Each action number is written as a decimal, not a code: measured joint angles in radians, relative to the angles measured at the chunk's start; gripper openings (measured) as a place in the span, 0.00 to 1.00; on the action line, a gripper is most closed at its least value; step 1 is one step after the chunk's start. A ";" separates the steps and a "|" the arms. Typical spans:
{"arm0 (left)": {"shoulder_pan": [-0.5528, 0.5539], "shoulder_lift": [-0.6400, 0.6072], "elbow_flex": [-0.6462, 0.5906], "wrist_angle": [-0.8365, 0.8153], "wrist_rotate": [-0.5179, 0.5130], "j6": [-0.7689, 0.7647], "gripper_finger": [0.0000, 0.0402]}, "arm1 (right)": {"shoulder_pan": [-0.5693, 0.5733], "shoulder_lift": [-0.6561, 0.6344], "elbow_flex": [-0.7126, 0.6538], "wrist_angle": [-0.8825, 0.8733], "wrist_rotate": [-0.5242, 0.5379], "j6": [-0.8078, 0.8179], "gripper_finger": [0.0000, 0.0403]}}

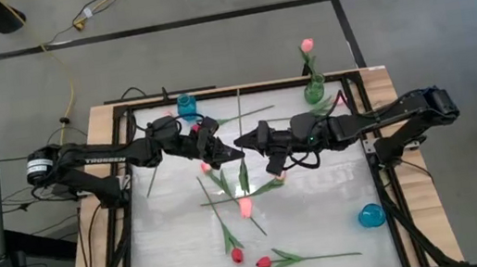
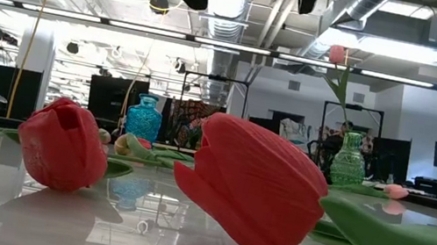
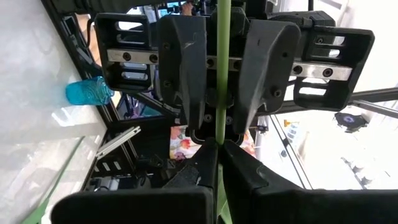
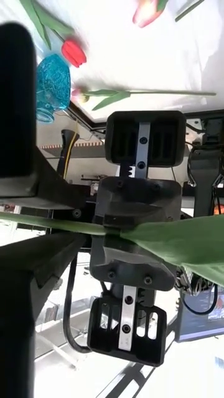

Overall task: Sort flowers into vase by color
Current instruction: Put the bottom left pink flower into the green vase

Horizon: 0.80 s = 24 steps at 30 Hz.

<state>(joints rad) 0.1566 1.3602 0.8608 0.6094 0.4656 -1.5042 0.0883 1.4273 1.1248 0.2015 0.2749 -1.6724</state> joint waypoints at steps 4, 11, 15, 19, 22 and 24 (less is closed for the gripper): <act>0.000 0.000 0.000 0.000 -0.003 0.010 0.03 | 0.000 0.000 0.000 -0.015 0.000 0.051 0.17; 0.016 -0.001 0.000 -0.001 -0.007 0.042 0.18 | 0.001 -0.001 0.000 -0.022 0.002 0.143 0.07; 0.050 -0.001 0.000 -0.031 0.010 0.082 0.30 | 0.005 -0.001 0.000 -0.022 0.032 0.163 0.07; 0.107 -0.001 0.000 -0.027 0.052 0.092 0.40 | 0.004 -0.001 0.000 -0.027 0.040 0.286 0.08; 0.145 -0.001 0.000 -0.027 0.087 0.116 0.45 | 0.004 -0.007 0.000 -0.035 0.041 0.382 0.08; 0.160 -0.006 0.000 -0.029 0.098 0.133 0.46 | 0.004 -0.018 0.000 -0.046 0.041 0.449 0.07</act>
<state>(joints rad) 0.3162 1.3546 0.8612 0.5806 0.5633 -1.3709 0.0919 1.4095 1.1244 0.1555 0.3161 -1.2236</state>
